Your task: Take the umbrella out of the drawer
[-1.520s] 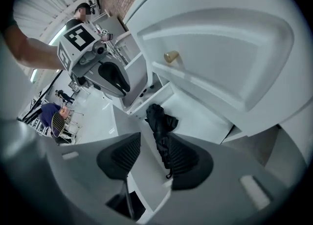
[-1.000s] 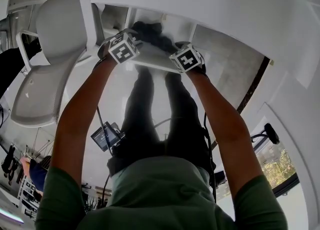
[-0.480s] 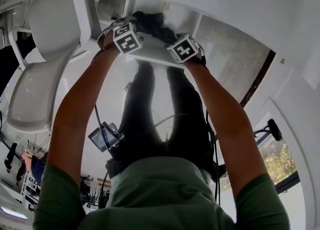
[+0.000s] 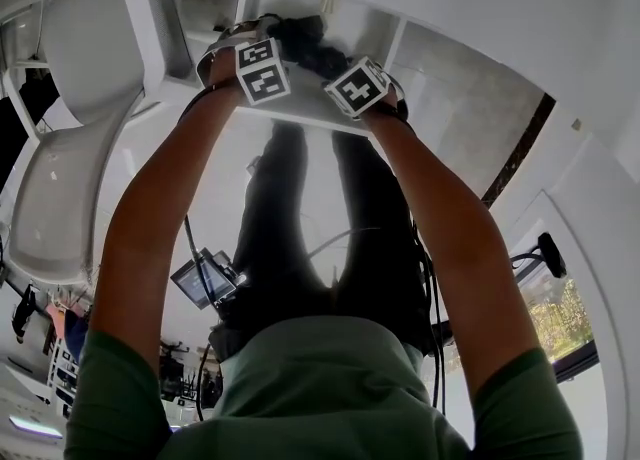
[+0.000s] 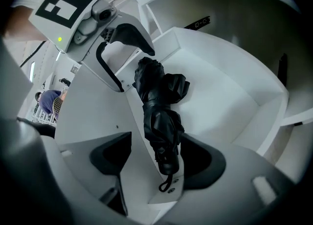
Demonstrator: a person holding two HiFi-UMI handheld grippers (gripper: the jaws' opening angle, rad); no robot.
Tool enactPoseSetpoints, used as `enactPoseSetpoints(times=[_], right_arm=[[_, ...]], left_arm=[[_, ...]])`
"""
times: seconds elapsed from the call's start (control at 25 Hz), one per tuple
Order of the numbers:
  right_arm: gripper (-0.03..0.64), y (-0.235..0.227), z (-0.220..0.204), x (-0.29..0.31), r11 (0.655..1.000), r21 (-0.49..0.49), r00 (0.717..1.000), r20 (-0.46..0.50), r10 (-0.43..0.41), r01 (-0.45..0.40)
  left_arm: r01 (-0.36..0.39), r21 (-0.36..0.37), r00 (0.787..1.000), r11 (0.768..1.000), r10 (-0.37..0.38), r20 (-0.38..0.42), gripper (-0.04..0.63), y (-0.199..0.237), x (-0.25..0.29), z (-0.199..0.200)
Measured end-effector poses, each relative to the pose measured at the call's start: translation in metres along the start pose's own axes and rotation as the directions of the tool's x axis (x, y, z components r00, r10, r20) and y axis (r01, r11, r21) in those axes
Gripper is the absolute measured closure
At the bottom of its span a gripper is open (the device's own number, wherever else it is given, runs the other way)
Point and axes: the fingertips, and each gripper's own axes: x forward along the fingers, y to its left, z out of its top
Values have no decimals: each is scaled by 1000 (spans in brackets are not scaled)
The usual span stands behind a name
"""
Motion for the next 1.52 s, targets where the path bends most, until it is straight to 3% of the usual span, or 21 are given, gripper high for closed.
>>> enactPoseSetpoints(times=[0.2,0.4,0.84,1.28,1.52], right_arm=[[310,-2,-3,10,1000,-13,999,-41,6,-6],[308,-1,2,19,999,-46,999,-49,12,-14],[313,-14,5,40,997,-67,991,-123,-48,40],[355,-22,8,35,995,-70,990,-111,-81,73],[403,-18,7,28,994,-59,987,-121,-103,97]], left_arm=[[11,54,1000,998,-10,-26,155,0,13,2],[21,53,999,998,-19,-46,152,1,22,-1],[-22,102,998,994,28,-49,154,13,40,3],[-94,163,995,982,99,-22,170,23,40,13],[-66,143,997,988,69,-18,201,20,34,14]])
